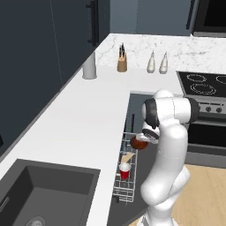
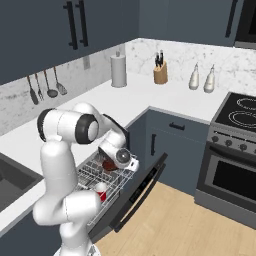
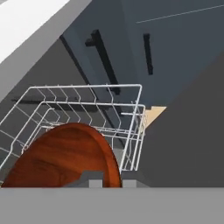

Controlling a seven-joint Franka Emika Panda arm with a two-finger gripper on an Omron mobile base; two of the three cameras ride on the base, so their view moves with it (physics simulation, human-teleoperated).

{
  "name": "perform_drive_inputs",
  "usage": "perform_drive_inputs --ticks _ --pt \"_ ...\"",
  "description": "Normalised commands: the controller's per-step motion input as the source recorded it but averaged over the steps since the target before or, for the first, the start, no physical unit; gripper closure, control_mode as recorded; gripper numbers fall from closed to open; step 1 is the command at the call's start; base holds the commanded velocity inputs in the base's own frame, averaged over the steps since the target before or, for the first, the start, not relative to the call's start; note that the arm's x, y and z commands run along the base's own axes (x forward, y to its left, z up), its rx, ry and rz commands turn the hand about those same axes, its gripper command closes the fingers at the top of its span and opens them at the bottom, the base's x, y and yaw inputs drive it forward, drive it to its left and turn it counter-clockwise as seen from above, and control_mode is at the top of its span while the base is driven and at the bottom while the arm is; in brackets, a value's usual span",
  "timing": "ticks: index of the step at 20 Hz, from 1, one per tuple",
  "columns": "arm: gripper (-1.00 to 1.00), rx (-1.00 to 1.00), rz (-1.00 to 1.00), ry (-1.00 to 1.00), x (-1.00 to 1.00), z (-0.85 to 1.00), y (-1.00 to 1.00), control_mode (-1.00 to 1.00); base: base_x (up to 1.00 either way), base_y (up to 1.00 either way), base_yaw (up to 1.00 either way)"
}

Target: Pick up the cup and bowl from the counter, place them in the dishwasher, and close the dishwasher door.

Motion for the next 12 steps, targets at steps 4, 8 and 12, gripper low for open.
perform_drive_inputs --ticks 4,8,12 --pt "1.00 0.00 0.06 -0.07 0.07 -0.48 0.03 -1.00 0.00 0.00 0.00" --pt "1.00 0.00 0.00 -0.04 0.41 -0.14 0.12 -1.00 0.00 0.00 0.00" --pt "1.00 0.00 0.00 -0.01 0.49 -0.15 0.05 -1.00 0.00 0.00 0.00"
